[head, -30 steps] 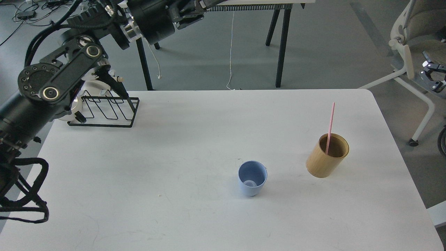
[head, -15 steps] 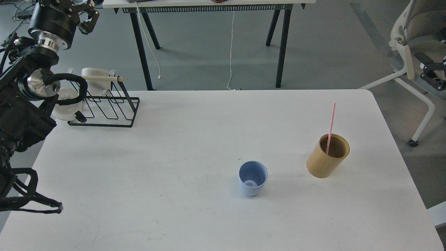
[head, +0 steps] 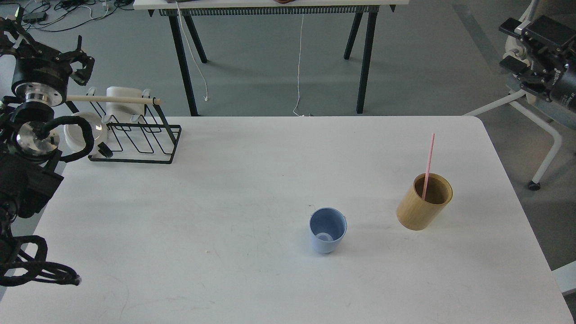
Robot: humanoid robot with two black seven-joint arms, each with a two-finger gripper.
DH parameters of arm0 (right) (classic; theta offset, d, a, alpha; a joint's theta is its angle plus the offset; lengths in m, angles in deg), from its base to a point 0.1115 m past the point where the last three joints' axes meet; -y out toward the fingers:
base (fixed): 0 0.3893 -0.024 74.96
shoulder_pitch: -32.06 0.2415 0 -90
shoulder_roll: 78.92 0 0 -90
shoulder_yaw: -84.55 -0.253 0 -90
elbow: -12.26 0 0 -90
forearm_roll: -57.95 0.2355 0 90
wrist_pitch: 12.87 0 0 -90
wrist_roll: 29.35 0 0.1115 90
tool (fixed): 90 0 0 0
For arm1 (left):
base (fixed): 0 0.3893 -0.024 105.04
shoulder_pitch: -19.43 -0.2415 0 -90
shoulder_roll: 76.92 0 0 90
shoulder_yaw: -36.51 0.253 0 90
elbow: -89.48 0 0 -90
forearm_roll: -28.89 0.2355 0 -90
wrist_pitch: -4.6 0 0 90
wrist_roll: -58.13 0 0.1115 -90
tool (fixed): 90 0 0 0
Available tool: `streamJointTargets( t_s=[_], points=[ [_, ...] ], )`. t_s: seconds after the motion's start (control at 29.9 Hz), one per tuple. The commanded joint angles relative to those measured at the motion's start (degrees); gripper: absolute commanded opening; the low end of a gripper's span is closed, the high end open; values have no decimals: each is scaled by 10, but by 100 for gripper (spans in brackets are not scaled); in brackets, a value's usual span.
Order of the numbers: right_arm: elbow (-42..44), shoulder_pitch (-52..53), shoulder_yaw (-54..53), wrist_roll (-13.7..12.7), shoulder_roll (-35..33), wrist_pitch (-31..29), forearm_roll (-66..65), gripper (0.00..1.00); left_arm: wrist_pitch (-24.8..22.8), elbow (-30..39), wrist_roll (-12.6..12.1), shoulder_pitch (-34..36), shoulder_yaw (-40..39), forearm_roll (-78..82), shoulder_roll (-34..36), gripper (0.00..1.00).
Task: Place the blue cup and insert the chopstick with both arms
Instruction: 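Move the right gripper to the pink stick in the tan cup and grasp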
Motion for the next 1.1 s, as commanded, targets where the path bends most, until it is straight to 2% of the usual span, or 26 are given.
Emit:
streamJointTargets(
  t_s=[0.0, 0.23, 0.33, 0.47, 0.57, 0.77, 0.94, 1.07],
  points=[
    [-50, 0, 7, 0, -2, 6, -89, 97, 0, 3, 1, -6, 0, -2, -1, 100],
    [-101, -6, 49, 1, -6, 9, -323, 97, 0, 3, 1, -13, -1, -2, -2, 100],
    [-103, -10, 84, 1, -6, 16, -366, 94, 0, 3, 1, -13, -1, -2, -3, 100],
    [-101, -20, 146, 0, -6, 57, -390, 90, 0, 3, 0, -13, 0, -2, -4, 100],
    [-94, -22, 189, -2, 1, 82, -422, 83, 0, 3, 0, -13, 3, -1, -4, 100],
    [-51, -24, 221, -21, 44, 84, -451, 67, 0, 3, 0, -13, 4, -1, -4, 100],
    [-35, -25, 231, -23, 66, 84, -456, 52, 0, 2, 0, -13, 7, -1, -4, 100],
    [-36, -24, 246, -23, 66, 84, -464, 44, 0, 2, 1, -13, 6, -1, -3, 100]
  ],
)
